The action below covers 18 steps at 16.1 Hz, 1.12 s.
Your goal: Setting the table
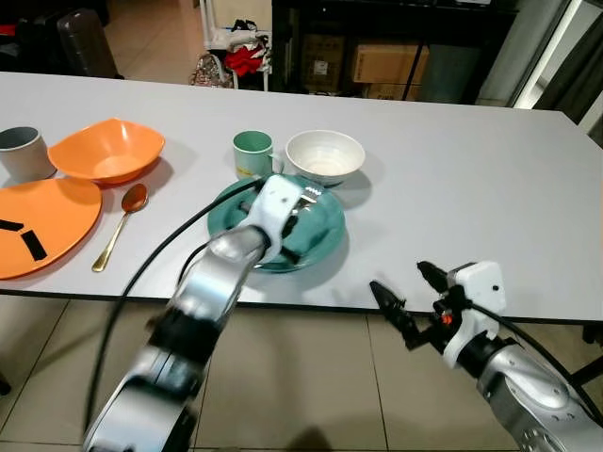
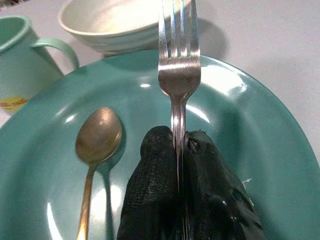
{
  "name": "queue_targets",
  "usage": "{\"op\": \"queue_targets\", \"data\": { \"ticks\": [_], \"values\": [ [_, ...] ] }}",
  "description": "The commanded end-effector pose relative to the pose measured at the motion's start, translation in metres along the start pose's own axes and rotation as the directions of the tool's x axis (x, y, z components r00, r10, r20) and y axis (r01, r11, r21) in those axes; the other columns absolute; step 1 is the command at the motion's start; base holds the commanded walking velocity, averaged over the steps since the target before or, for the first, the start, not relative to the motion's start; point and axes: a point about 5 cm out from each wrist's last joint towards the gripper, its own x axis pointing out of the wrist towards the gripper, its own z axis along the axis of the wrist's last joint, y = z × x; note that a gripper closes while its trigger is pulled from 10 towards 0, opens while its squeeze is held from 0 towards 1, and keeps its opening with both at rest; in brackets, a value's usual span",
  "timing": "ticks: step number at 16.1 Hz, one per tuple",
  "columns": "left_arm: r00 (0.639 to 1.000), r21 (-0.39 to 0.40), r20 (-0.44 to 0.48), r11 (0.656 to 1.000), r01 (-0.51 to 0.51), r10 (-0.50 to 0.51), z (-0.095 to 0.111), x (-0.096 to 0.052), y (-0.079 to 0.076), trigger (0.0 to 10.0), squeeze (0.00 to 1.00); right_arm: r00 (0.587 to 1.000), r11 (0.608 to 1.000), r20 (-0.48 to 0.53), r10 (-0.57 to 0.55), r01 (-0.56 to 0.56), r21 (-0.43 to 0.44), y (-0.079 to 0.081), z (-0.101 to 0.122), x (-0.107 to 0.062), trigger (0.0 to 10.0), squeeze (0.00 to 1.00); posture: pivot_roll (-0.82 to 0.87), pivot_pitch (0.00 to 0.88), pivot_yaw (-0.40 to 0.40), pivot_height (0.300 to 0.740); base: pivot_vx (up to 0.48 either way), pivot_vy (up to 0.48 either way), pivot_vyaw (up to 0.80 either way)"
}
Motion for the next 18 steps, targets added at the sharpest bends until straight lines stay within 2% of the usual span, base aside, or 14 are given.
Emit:
{"op": "queue_targets", "data": {
  "ticks": [1,5,6,10,13,17,18],
  "values": [
    [1.0,0.02,-0.023,1.0,0.005,-0.005,0.007,0.005,0.0,10.0,0.0,0.999,0.999,-0.018,0.039,-0.039,-0.006,0.006,0.0,-0.003,10.0,0.0,-0.04,0.0,-0.022,0.74,0.0,0.0,0.0],
    [0.992,-0.041,-0.112,0.997,0.06,-0.064,0.011,0.009,-0.003,10.0,0.0,0.998,0.999,-0.036,0.045,-0.046,-0.01,0.008,-0.002,-0.006,10.0,0.0,-0.05,0.0,-0.012,0.74,0.0,0.0,0.0],
    [0.985,-0.057,-0.163,0.997,0.048,-0.056,0.008,0.011,-0.003,10.0,0.0,0.998,0.999,-0.039,0.044,-0.044,-0.011,0.008,-0.002,-0.006,10.0,0.0,-0.05,0.0,-0.011,0.74,0.0,0.0,0.0],
    [0.967,-0.076,-0.255,0.997,-0.007,-0.013,0.004,0.015,0.0,10.0,0.0,0.997,0.998,-0.053,0.057,-0.058,-0.023,0.008,-0.003,-0.006,10.0,0.0,-0.04,0.0,-0.016,0.74,0.0,0.0,0.0],
    [0.961,-0.076,-0.275,0.997,-0.014,-0.008,0.007,0.018,0.0,10.0,0.0,0.996,0.998,-0.059,0.064,-0.065,-0.026,0.008,-0.003,-0.005,10.0,0.0,-0.04,0.0,-0.018,0.74,0.0,0.0,0.0],
    [0.964,-0.126,-0.265,0.992,-0.02,-0.014,0.014,0.022,0.001,10.0,0.0,0.995,0.997,-0.068,0.071,-0.073,-0.029,0.008,-0.004,-0.005,10.0,0.0,-0.04,0.0,-0.017,0.74,0.0,0.0,0.0],
    [0.964,-0.147,-0.264,0.989,-0.006,-0.034,0.017,0.023,-0.001,10.0,0.45,0.995,0.997,-0.075,0.071,-0.074,-0.03,0.008,-0.006,-0.005,10.0,0.0,-0.04,0.0,-0.014,0.74,0.0,0.0,0.0]
  ]
}}
